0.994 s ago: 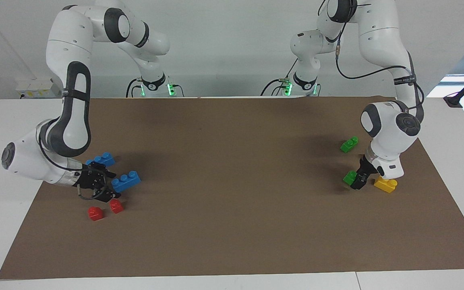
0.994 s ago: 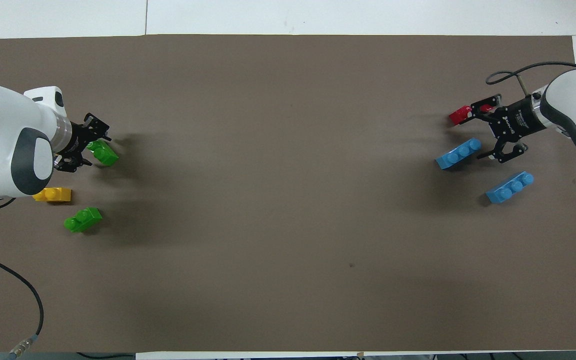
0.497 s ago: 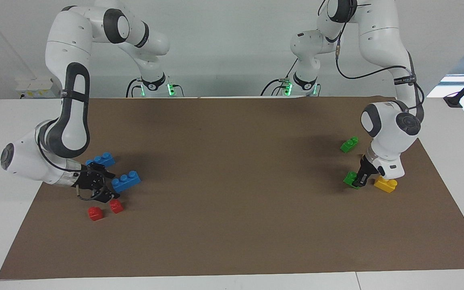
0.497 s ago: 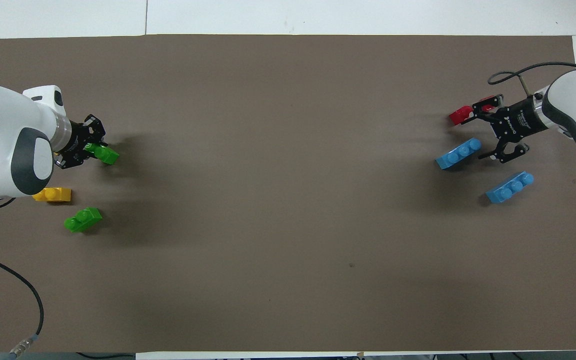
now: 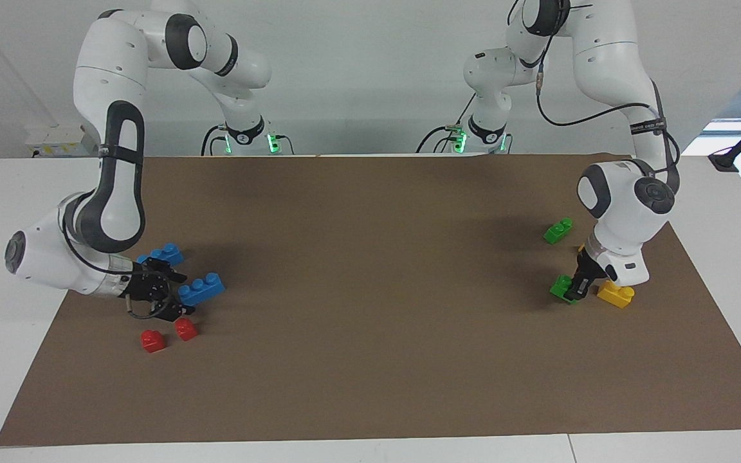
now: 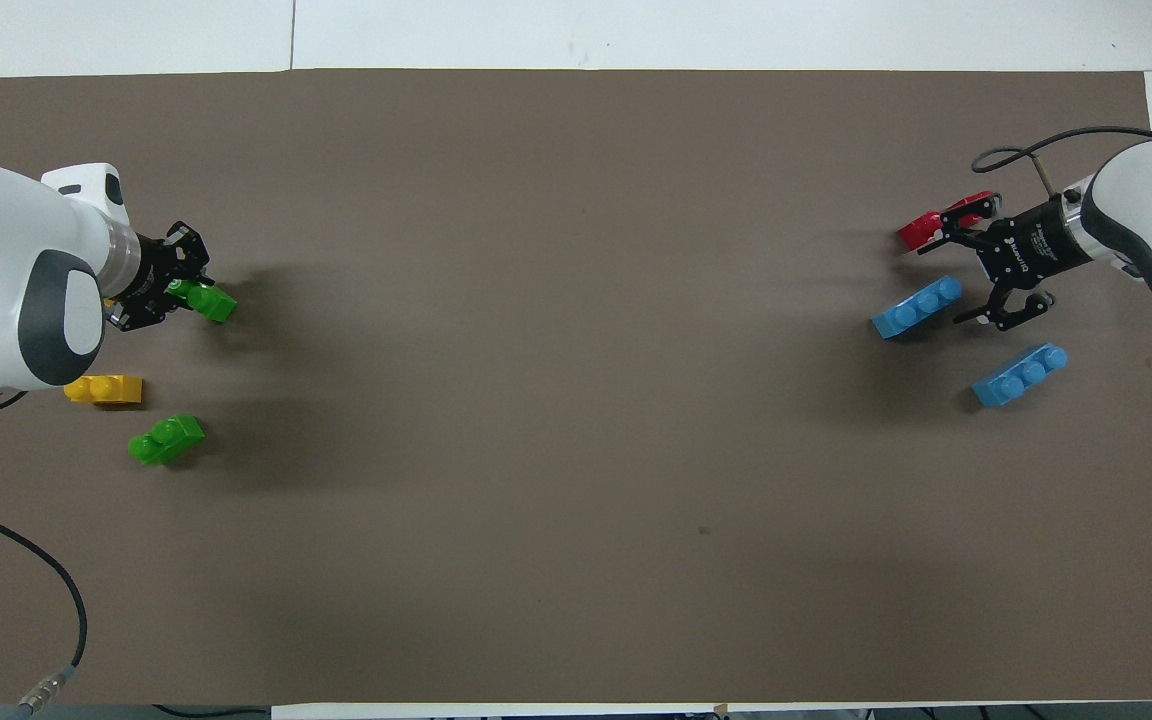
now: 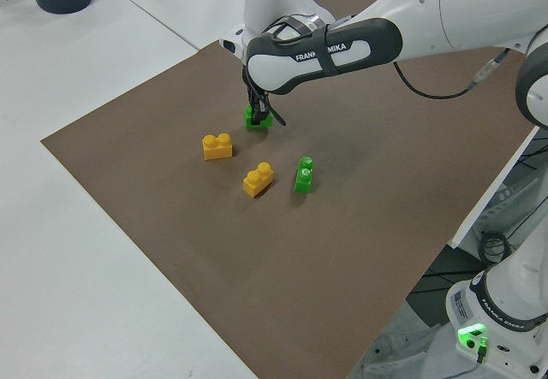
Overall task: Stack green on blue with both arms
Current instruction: 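Close the left gripper on the green brick while the right gripper grasps the blue brick, then lift the green brick with the left gripper while the right gripper carries the blue brick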
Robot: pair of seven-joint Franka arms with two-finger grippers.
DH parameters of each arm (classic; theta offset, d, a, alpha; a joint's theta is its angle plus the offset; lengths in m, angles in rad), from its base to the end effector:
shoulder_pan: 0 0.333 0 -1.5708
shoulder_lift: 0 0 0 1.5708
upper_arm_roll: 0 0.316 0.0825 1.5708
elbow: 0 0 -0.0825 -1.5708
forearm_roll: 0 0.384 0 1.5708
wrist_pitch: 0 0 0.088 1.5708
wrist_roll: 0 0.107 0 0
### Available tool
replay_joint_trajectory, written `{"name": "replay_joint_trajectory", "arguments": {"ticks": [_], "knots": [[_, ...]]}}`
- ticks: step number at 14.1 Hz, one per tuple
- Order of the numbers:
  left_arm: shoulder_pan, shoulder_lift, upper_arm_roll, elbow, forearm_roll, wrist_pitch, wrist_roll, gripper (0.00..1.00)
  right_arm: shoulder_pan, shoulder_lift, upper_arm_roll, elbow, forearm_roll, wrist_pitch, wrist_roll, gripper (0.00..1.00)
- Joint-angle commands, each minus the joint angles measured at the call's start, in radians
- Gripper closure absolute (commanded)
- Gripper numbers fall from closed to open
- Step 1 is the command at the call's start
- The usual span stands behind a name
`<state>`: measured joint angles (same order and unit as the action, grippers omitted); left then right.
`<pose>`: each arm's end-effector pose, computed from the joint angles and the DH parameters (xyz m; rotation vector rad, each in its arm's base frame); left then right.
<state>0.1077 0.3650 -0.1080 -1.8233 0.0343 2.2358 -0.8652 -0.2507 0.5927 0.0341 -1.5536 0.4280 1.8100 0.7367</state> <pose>0.6437 0.0057 0.3422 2.8320 1.2858 0.0634 0.6553 -0.1119 0.2863 -2.3340 1.4803 0.6035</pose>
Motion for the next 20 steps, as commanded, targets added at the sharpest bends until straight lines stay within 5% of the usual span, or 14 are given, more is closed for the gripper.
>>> {"name": "replay_joint_trajectory", "arguments": {"ticks": [1, 4, 6, 9, 13, 20], "knots": [[-0.017, -0.049, -0.002, 0.080, 0.009, -0.149, -0.011, 1.00, -0.004, -0.004, 0.004, -0.014, 0.020, 0.000, 0.001, 0.00], [-0.034, -0.130, -0.012, 0.099, 0.001, -0.260, -0.037, 1.00, -0.004, -0.005, 0.004, -0.025, 0.020, 0.005, 0.003, 0.02], [-0.039, -0.187, -0.012, 0.101, -0.049, -0.309, -0.104, 1.00, -0.004, -0.005, 0.004, -0.028, 0.018, 0.008, 0.000, 0.23], [-0.077, -0.242, -0.013, 0.139, -0.068, -0.424, -0.207, 1.00, -0.007, -0.005, 0.006, -0.022, 0.015, 0.003, -0.003, 1.00], [-0.126, -0.317, -0.022, 0.133, -0.080, -0.458, -0.433, 1.00, 0.001, -0.007, 0.006, -0.010, 0.017, -0.004, -0.053, 1.00], [-0.253, -0.343, -0.024, 0.131, -0.082, -0.456, -0.829, 1.00, 0.106, -0.008, 0.032, -0.003, 0.100, 0.043, 0.217, 1.00]]}}
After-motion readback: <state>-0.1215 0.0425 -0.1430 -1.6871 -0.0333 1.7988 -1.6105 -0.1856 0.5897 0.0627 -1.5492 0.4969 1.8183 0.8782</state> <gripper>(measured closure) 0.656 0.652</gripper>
